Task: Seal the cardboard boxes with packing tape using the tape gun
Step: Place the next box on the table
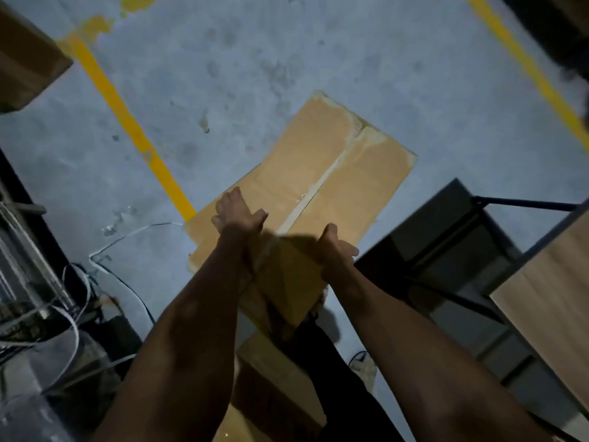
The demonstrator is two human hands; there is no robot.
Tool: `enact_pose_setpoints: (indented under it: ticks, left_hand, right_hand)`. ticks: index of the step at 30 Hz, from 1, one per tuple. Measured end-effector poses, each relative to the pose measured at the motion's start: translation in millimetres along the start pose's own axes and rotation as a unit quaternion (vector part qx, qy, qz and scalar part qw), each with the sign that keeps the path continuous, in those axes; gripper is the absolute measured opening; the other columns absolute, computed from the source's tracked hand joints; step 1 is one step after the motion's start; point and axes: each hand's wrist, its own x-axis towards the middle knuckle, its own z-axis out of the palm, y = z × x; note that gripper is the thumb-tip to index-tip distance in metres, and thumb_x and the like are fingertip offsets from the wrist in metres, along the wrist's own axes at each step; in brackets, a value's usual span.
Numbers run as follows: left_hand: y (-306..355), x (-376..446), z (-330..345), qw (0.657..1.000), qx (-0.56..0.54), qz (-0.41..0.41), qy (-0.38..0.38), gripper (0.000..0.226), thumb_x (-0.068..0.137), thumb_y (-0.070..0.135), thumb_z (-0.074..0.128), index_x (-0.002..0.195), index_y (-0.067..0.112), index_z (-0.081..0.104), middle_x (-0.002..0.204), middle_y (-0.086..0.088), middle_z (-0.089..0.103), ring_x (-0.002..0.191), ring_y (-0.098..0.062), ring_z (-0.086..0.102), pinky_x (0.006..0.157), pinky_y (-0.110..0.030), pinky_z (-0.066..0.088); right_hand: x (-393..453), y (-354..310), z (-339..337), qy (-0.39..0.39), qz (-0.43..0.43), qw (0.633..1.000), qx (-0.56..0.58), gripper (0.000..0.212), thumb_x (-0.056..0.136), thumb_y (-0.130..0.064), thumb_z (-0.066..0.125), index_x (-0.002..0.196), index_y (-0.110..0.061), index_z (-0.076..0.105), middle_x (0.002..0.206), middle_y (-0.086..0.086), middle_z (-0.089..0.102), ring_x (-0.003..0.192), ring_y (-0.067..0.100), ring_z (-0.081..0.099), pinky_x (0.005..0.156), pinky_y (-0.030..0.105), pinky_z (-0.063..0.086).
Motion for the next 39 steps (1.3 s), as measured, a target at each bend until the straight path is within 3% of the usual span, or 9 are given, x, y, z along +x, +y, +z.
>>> enact_pose_setpoints:
  ticks: [3,6,9,13,16,23,29,35,39]
  left_hand:
    - [-9,11,1,0.998,-0.033,-0.031,-0.037,0.103,0.078,0.061,0.077,0.154,0.013,0.029,0.154,-0.017,0.040,0.143,-0.039,0.035,0.113,-0.055,0.027]
    - [-2,14,-9,0.999,-0.020,-0.030,-0.028,0.111,0.070,0.073,0.076,0.150,0.008,0.033,0.148,-0.020,0.044,0.139,-0.039,0.040,0.115,-0.050,0.029]
    - [15,0,-27,0.999,-0.044,0.001,0.017,0.106,0.071,0.072,0.075,0.146,0.007,0.040,0.141,-0.020,0.046,0.134,-0.038,0.042,0.111,-0.048,0.037]
    - [40,-37,-62,0.991,-0.105,0.020,0.084,0.100,0.071,0.069,0.077,0.143,0.008,0.043,0.140,-0.016,0.043,0.134,-0.036,0.039,0.112,-0.048,0.035]
    - [48,-71,-93,0.983,-0.135,0.003,0.122,0.102,0.069,0.071,0.077,0.143,0.009,0.045,0.142,-0.016,0.043,0.136,-0.036,0.038,0.114,-0.048,0.033]
    - [24,-194,-149,0.942,-0.253,-0.009,0.221,0.100,0.071,0.072,0.075,0.145,0.011,0.046,0.146,-0.015,0.044,0.139,-0.035,0.038,0.117,-0.050,0.030]
    - [18,-330,-193,0.900,-0.305,0.002,0.311,0.095,0.075,0.075,0.068,0.144,0.014,0.048,0.145,-0.016,0.044,0.139,-0.035,0.038,0.119,-0.048,0.027]
    - [26,-454,-192,0.892,-0.324,0.068,0.308,0.099,0.073,0.081,0.065,0.145,0.015,0.047,0.144,-0.014,0.044,0.141,-0.032,0.035,0.119,-0.045,0.020]
    - [43,-521,-169,0.897,-0.315,0.115,0.287,0.101,0.072,0.082,0.063,0.145,0.013,0.049,0.142,-0.014,0.045,0.140,-0.032,0.036,0.118,-0.044,0.020]
  right_hand:
    - [4,-3,2,-0.021,0.001,1.000,0.007,0.104,0.086,-0.067,0.056,0.158,-0.007,0.011,0.149,0.013,0.043,0.125,0.039,0.051,0.090,0.049,0.047]
    - [1,-6,1,-0.044,-0.012,0.999,0.028,0.106,0.073,-0.073,0.056,0.152,-0.011,0.021,0.149,0.011,0.038,0.120,0.035,0.051,0.090,0.044,0.046]
    - [-14,-19,-10,-0.007,-0.050,0.998,0.021,0.117,0.058,-0.080,0.050,0.150,-0.012,0.025,0.148,0.015,0.044,0.125,0.041,0.049,0.101,0.058,0.048]
    - [-67,-48,-45,-0.007,-0.161,0.987,-0.003,0.107,0.071,-0.080,0.050,0.150,-0.011,0.030,0.149,0.019,0.045,0.133,0.043,0.043,0.105,0.057,0.044]
    - [-110,-66,-78,-0.020,-0.233,0.972,-0.037,0.091,0.091,-0.067,0.053,0.158,-0.012,0.026,0.158,0.017,0.040,0.145,0.041,0.032,0.108,0.053,0.037]
    - [-236,-47,-159,-0.108,-0.378,0.919,-0.029,0.090,0.095,-0.062,0.058,0.165,-0.024,0.018,0.166,0.006,0.028,0.155,0.032,0.017,0.119,0.053,0.026]
    - [-325,15,-248,-0.184,-0.487,0.854,0.009,0.093,0.074,-0.077,0.062,0.156,-0.040,0.037,0.154,-0.007,0.048,0.148,0.024,0.033,0.119,0.057,0.031]
    - [-355,88,-352,-0.148,-0.537,0.828,0.058,0.093,0.074,-0.074,0.066,0.155,-0.035,0.043,0.153,-0.008,0.051,0.146,0.019,0.040,0.119,0.051,0.036]
    - [-355,128,-418,-0.095,-0.552,0.824,0.087,0.056,0.091,-0.055,0.066,0.143,-0.036,0.056,0.129,-0.017,0.066,0.126,0.009,0.057,0.103,0.036,0.044]
